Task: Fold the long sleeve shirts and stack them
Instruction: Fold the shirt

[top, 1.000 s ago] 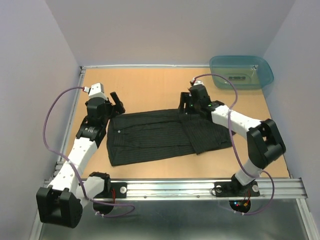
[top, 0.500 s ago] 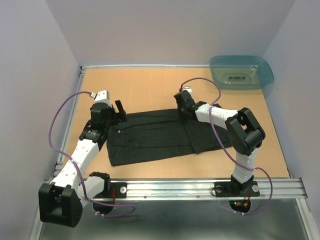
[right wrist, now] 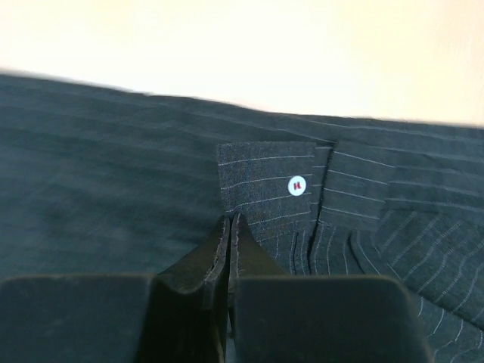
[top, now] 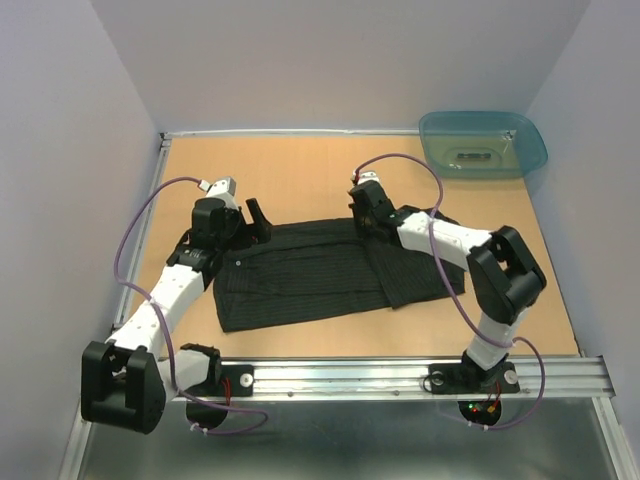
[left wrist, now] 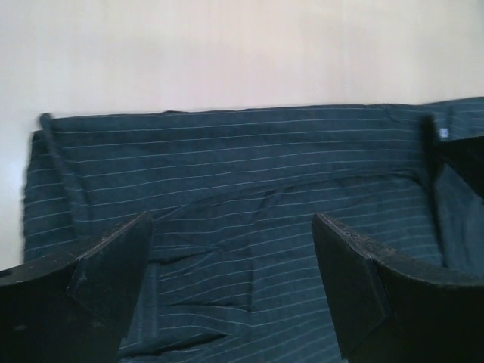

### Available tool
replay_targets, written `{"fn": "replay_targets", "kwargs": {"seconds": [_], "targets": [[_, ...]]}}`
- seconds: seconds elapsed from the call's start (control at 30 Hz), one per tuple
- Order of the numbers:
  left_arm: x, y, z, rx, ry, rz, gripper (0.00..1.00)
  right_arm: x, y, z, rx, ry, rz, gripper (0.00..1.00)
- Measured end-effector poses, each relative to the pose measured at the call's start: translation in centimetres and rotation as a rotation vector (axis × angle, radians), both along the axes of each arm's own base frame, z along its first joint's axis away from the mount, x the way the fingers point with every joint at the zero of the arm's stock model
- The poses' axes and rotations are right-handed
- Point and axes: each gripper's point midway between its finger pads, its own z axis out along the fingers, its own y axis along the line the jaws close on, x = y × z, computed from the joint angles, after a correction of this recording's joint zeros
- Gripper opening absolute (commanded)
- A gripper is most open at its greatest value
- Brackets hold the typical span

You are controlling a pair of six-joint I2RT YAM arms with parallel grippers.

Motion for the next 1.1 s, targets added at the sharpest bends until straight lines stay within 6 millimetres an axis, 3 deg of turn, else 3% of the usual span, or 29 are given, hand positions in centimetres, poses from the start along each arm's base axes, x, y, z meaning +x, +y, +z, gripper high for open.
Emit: {"fn": "replay_targets", "kwargs": {"seconds": [0.2,0.33,0.57,0.77,0.87,1.1], "targets": [[0.9,-3.5,1.4,-0.157,0.053,-0.074,0.95,-3.5,3.6,5.4,0.14,-0.081,0.228,0.01],[1.0,-5.6,1.5,-0.255,0.118,-0.1,0.94,-5.7,5.5,7.1,0.203,-0.114,0.342,0.01],[0.9,-9.7,0.9,-0.384,0.234,-0.148,0.93,-8.8,8.4,6.2,0.243,-0.094,0.479,0.0],[0.6,-13.5,-0.1,-0.449,0.324,-0.191,0.93,-9.8,10.4,5.8,0.254,-0.102,0.535,0.01],[0.0,-15.2,-1.7,-0.462,0.387,-0.208,0.92,-10.1,11.0,5.5,0.254,-0.1,0.552,0.01],[-1.3,-16.9,-3.6,-0.443,0.452,-0.223,0.82,-10.5,11.5,5.1,0.26,-0.11,0.563,0.01]]}}
